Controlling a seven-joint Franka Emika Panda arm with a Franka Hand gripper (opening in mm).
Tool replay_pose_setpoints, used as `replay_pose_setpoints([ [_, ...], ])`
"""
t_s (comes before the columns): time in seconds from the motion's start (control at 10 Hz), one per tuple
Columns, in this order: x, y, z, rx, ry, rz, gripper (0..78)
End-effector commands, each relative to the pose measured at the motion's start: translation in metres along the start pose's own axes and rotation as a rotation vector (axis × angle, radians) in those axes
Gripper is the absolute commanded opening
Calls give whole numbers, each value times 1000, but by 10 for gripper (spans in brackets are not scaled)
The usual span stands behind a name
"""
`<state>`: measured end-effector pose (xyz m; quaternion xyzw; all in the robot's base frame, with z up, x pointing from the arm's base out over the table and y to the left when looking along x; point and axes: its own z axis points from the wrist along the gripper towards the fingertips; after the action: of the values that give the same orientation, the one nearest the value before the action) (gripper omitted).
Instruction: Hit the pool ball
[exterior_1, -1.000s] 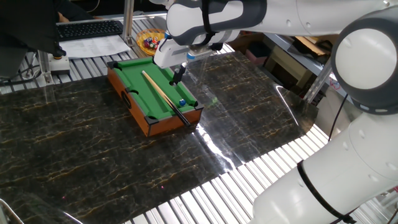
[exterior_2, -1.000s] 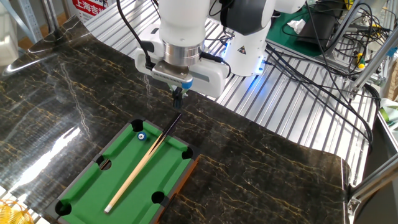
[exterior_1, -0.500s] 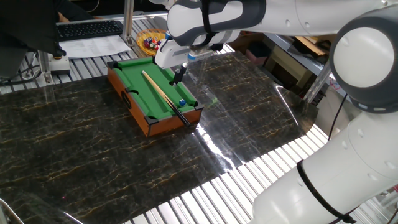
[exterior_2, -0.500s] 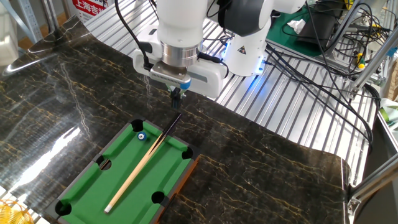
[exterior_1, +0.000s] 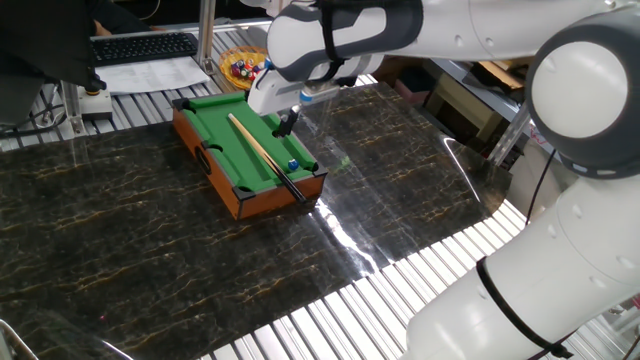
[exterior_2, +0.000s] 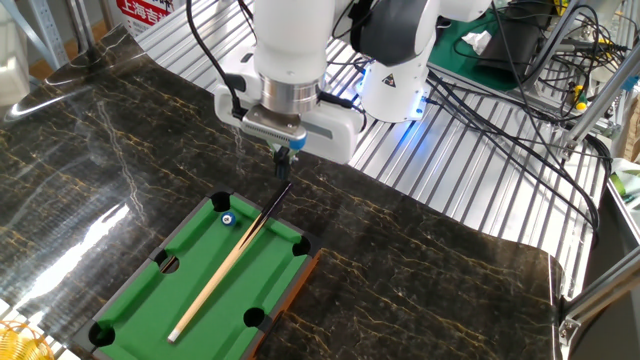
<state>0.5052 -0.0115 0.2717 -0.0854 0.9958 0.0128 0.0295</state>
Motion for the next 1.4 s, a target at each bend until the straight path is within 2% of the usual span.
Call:
replay_pose_setpoints([
  [0.1,-1,-3,1,62,3,-5,0],
  [0.2,-1,-3,1,62,3,-5,0],
  [0.3,0,-12,5,54,1,-4,0],
  [0.5,0,-20,10,92,15,29,0],
  [0.8,1,-24,18,95,16,36,0],
  [0.9,3,-23,34,103,7,66,0],
  [1.1,6,-22,49,93,9,75,0],
  [1.4,11,-27,55,91,37,79,0],
])
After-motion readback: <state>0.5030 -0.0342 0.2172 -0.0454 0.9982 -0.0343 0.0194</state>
